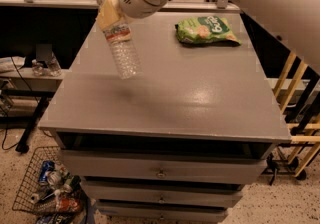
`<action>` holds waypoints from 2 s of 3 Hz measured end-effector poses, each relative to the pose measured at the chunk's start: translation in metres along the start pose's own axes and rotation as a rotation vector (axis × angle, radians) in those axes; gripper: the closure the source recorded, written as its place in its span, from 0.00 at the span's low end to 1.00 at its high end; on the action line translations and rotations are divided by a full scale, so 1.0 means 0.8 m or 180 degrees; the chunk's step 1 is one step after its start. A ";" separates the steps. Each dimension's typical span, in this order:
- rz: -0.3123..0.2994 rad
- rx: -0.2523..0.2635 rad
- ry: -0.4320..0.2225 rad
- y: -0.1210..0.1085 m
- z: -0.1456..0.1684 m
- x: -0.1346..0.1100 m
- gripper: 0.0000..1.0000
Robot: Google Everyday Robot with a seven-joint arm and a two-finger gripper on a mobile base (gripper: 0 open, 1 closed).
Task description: Place water bottle upright
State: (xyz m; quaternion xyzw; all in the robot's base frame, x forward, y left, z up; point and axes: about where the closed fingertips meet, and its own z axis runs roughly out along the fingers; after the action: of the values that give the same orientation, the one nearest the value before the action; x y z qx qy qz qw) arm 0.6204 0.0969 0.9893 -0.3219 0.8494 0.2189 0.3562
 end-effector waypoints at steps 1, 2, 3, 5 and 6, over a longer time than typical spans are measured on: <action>-0.0049 -0.0162 -0.0061 0.006 -0.012 0.002 1.00; -0.0057 -0.0169 -0.0058 0.009 -0.011 0.001 1.00; -0.0205 -0.0318 -0.0126 0.014 -0.005 0.000 1.00; -0.0878 -0.1030 -0.0434 0.043 0.030 -0.001 1.00; -0.1394 -0.1094 -0.0635 0.055 0.036 0.005 1.00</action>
Offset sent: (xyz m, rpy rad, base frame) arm -0.0087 -0.0043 0.0059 0.0346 -0.0023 0.0430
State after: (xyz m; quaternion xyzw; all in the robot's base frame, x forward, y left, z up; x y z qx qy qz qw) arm 0.6009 0.1434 0.9741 -0.5301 0.6710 0.3081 0.4169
